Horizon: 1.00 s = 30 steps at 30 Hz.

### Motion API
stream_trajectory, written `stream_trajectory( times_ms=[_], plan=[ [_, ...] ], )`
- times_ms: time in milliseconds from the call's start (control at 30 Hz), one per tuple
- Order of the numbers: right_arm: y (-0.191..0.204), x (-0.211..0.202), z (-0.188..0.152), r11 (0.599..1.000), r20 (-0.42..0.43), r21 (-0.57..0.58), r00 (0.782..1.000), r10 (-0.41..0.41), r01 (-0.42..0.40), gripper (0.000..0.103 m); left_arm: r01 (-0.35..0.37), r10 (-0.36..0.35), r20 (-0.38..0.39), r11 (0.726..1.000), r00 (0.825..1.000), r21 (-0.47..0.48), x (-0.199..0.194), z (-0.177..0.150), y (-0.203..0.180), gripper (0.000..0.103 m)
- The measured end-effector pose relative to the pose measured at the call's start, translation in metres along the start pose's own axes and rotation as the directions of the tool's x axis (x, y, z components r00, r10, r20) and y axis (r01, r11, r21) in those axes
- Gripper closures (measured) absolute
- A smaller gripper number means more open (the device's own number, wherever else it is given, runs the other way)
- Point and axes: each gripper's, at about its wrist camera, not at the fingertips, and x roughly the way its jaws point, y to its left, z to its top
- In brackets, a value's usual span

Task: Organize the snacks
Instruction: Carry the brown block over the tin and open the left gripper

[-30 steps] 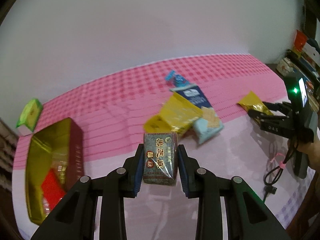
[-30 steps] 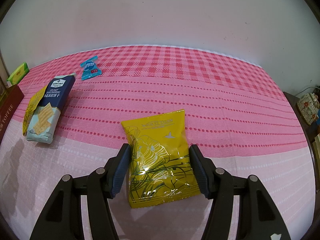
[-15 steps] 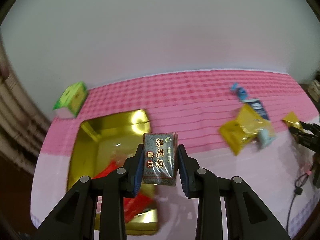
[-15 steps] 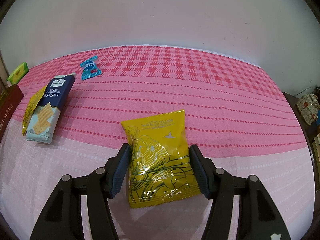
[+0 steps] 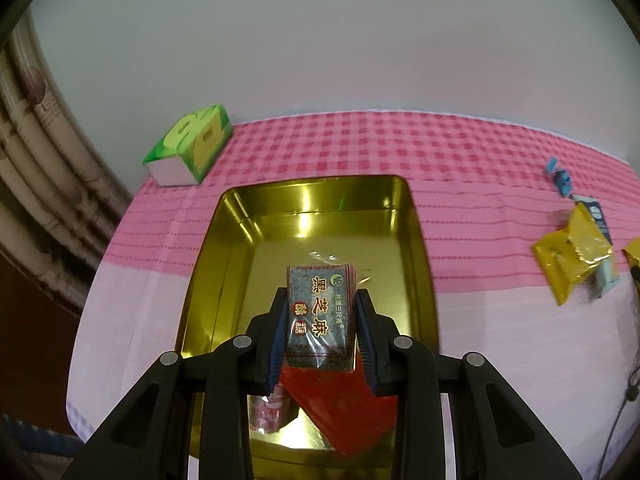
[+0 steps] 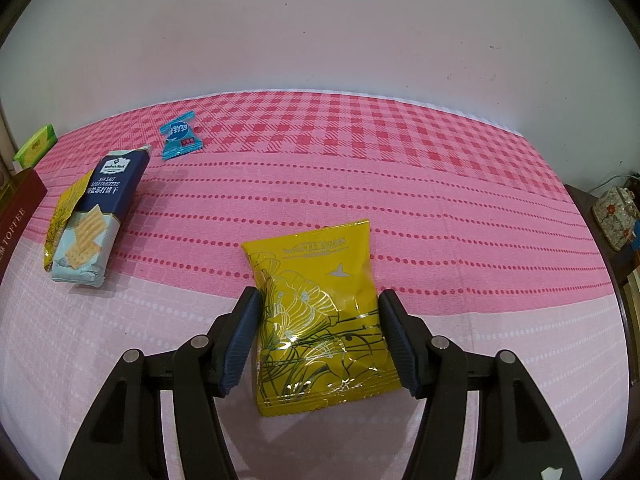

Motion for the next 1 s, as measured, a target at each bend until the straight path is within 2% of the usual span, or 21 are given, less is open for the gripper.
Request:
stream_trajectory(
  times_ms=[400,767,833,900,1000],
  plan=[
    [-0.002,0.001,0.000,1.000,-0.001,0.003,1.000,0.000,0.000,0.046,-0.010,0.009,-0.068,1.000,0.998,-0.022,0.027,-0.010,0.008,0.070],
    [-0.002,0.001,0.000,1.000,-0.003,0.010,1.000,0.001,-0.001,0.046,-0.009,0.008,-0.076,1.000,0.997,-0.011,0.028,-0.012,0.008,0.068],
    [-0.003,0.001,-0.001,1.000,-0.003,0.017,1.000,-0.003,0.003,0.046,-0.002,0.002,-0.072,1.000,0.997,-0.007,0.024,-0.011,0.008,0.064],
    [-0.003,0.000,-0.001,1.000,-0.003,0.018,1.000,-0.003,0.003,0.046,-0.005,0.004,-0.060,1.000,0.998,-0.004,0.018,-0.011,0.009,0.051],
    [-0.002,0.000,-0.001,1.000,-0.004,0.020,1.000,-0.006,0.006,0.046,-0.004,0.003,-0.038,1.000,0.999,-0.006,0.009,-0.011,0.012,0.045]
  ],
)
